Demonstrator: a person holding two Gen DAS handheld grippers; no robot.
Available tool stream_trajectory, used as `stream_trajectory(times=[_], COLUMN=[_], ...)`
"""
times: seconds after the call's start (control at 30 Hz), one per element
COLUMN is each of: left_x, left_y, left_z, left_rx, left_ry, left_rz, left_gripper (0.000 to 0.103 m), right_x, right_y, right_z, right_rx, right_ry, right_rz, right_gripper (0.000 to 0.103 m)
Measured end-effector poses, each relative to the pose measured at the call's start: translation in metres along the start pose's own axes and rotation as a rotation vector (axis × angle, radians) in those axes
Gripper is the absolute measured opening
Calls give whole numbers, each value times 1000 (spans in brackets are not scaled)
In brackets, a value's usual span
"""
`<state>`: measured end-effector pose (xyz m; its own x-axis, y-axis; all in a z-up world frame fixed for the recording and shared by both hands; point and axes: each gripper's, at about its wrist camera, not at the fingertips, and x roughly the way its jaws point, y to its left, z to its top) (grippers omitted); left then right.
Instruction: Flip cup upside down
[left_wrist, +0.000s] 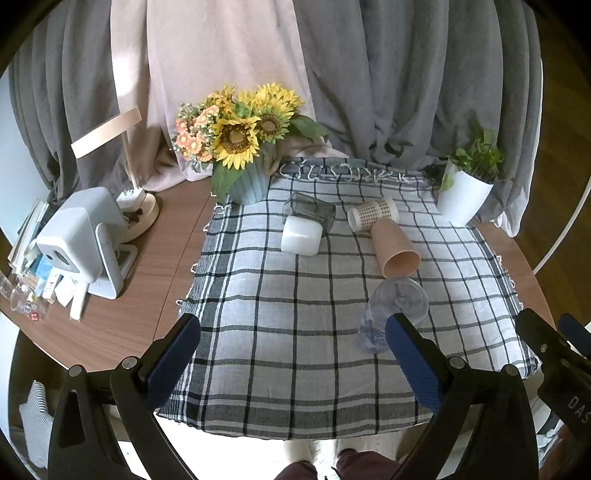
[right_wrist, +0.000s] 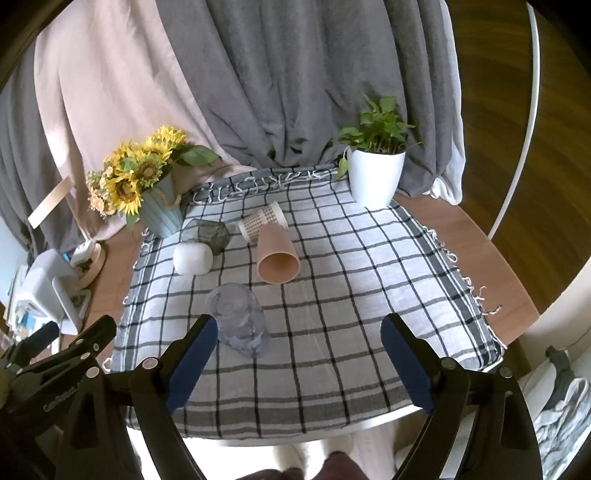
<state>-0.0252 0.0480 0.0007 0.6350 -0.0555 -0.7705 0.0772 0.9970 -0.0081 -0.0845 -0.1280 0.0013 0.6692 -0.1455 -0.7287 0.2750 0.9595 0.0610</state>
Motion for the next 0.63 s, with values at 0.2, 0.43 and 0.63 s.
stream_trajectory(times=[0.2, 0.43, 0.63], left_x=[-2, -2, 1], left_y=[1, 3, 5], left_z=[0, 0, 0], left_rx=[2, 0, -3], left_ry=[-2, 8, 12], left_rz=[1, -6, -5], left_gripper=[102, 102, 102], right_x=[-1, -1, 0], right_y=[2, 5, 8], right_z=[-2, -4, -5], right_rx=[-6, -13, -17], right_ry=[-1, 6, 10], right_rz=[0, 1, 1], right_gripper=[90, 90, 90])
